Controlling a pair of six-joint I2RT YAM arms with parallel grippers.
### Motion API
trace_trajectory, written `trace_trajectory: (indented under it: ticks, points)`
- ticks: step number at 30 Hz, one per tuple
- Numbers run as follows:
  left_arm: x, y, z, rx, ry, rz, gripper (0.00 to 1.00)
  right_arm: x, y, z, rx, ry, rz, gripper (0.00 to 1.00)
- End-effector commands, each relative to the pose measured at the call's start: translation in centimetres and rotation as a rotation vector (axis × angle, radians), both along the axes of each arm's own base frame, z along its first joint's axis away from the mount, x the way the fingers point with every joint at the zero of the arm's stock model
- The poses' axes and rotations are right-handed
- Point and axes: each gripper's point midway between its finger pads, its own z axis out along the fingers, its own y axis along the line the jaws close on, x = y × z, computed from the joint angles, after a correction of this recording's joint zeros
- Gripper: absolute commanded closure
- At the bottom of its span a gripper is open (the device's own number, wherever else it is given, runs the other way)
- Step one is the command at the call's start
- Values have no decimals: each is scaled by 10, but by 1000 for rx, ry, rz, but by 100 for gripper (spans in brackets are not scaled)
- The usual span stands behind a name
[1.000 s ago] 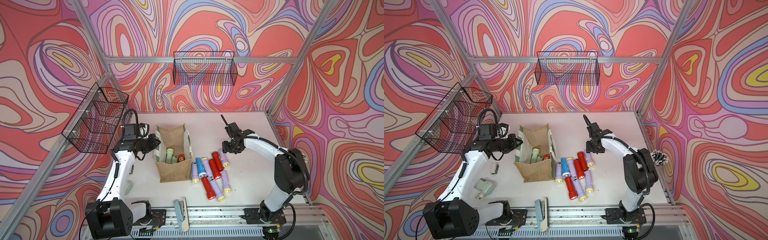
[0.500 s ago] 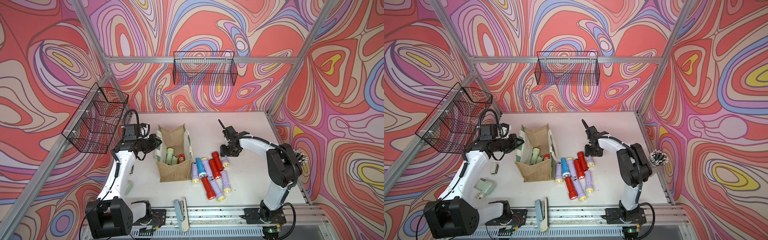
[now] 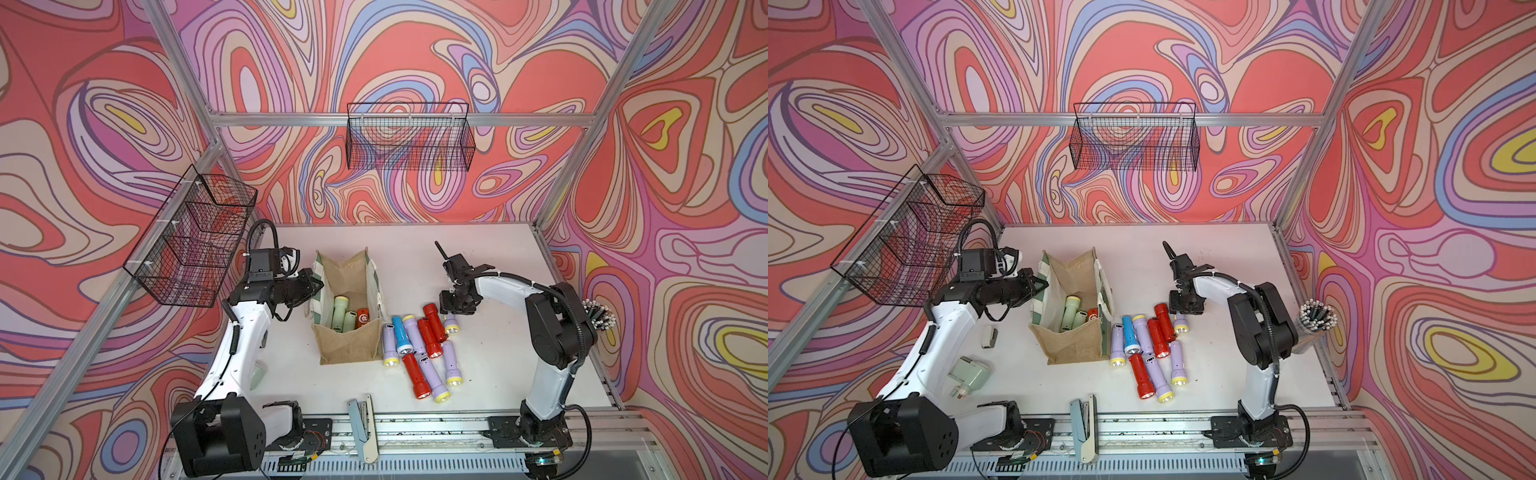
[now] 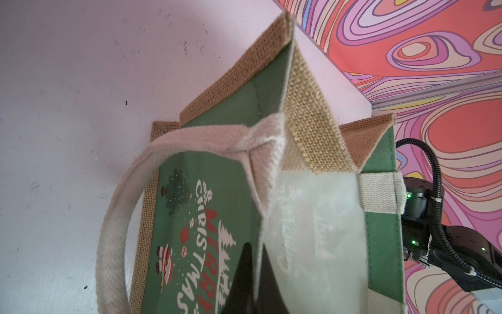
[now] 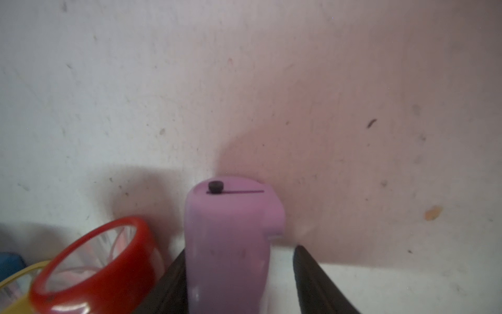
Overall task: Put the flashlights into the tote bags
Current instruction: Pick up the flashlight from the center of the board.
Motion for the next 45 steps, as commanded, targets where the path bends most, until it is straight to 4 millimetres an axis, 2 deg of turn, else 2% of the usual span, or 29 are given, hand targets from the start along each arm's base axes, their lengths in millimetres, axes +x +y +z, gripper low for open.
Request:
trace_trajectory:
  ticks: [1,8,16,20,23,28,34,35,40,43,45]
  points:
    - [-5,0,-6,20,12,-8,100,12,2,2,11,-31,-39,40]
    - [-7,0,-6,24,9,-13,100,9,1,-7,1,-2,-48,45]
    - [-3,-2,-5,15,7,-24,100,10,-1,-12,-12,-2,-67,67]
    - [-4,-2,-2,19,1,-27,100,13,-2,-7,-18,-12,-68,78]
    - [-5,-2,-2,19,-4,-27,100,21,-4,9,-36,-54,-59,83]
    - [-4,-2,-3,14,4,-28,100,46,-6,56,-44,-208,-48,88]
    - [-3,-4,-4,2,-2,-31,100,80,-1,132,-22,-390,-59,89]
    - [-3,-4,-5,3,-2,-33,100,82,3,159,16,-441,-59,89]
    - [-2,-5,-5,-4,-4,-40,100,86,39,246,197,-617,-37,90]
    - [-2,-6,-4,-11,-10,-42,100,78,77,293,329,-718,18,90]
    - [-2,-7,-3,-15,-13,-45,100,71,105,318,412,-767,71,90]
